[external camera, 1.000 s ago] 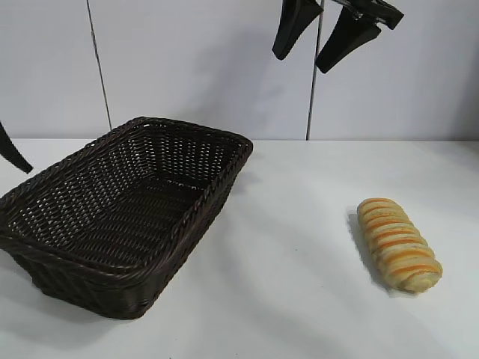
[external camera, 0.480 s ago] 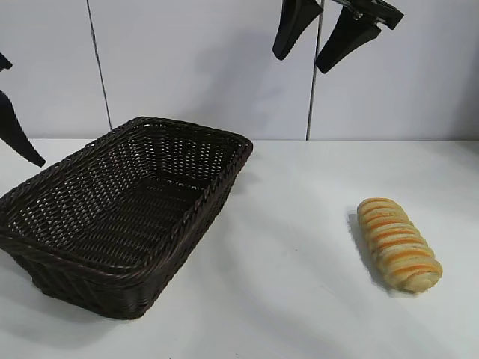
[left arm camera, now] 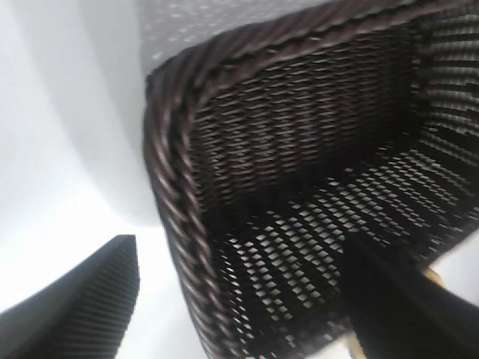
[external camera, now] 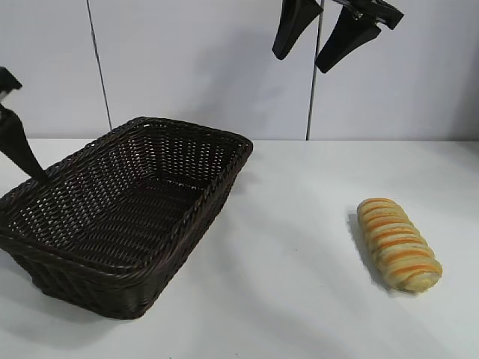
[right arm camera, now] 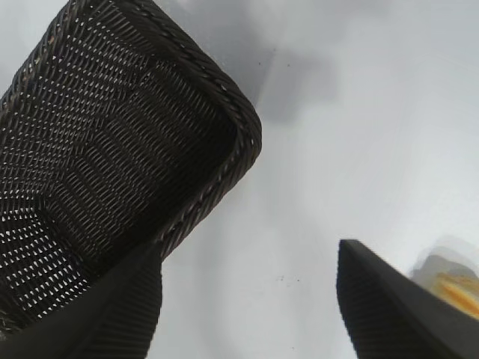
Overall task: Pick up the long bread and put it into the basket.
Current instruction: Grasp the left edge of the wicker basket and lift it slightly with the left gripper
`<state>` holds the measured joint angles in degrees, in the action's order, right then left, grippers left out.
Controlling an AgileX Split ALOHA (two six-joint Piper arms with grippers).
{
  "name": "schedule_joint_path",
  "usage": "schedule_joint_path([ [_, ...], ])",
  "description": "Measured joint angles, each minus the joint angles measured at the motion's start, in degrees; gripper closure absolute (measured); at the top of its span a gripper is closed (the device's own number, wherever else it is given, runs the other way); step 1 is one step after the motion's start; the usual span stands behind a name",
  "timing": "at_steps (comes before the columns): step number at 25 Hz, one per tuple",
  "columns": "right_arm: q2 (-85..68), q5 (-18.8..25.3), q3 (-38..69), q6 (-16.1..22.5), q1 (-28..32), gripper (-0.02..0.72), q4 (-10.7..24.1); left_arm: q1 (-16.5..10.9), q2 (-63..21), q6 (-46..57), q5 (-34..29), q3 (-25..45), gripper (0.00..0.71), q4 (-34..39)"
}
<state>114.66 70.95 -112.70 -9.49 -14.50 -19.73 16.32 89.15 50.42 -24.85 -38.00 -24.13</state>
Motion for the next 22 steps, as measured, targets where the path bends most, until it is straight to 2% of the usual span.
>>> schedule_joint_path([
  [6, 0.00, 0.00, 0.00, 0.00, 0.00, 0.218, 0.00, 3.05, 5.11, -0.63, 3.10, -0.06, 0.169, -0.31],
  [8, 0.00, 0.00, 0.00, 0.00, 0.00, 0.218, 0.00, 3.71, 5.16, -0.63, 4.53, -0.06, 0.190, -0.50],
  [11, 0.00, -0.06, 0.00, 0.00, 0.00, 0.218, 0.00, 3.90, 5.16, -0.63, 6.20, -0.06, 0.299, -0.62],
  [17, 0.00, -0.06, 0.00, 0.05, 0.00, 0.218, 0.00, 3.90, 5.16, 0.93, 7.11, -0.06, 0.583, -1.18],
  [18, 0.00, -0.06, 0.00, 0.05, 0.00, 0.218, 0.00, 3.90, 5.16, 1.27, 7.28, -0.12, 0.602, -1.26],
  [22, 0.00, -0.06, 0.00, 0.05, 0.00, 0.218, 0.00, 3.64, 5.03, 0.61, 5.48, -0.66, 0.603, -0.89],
])
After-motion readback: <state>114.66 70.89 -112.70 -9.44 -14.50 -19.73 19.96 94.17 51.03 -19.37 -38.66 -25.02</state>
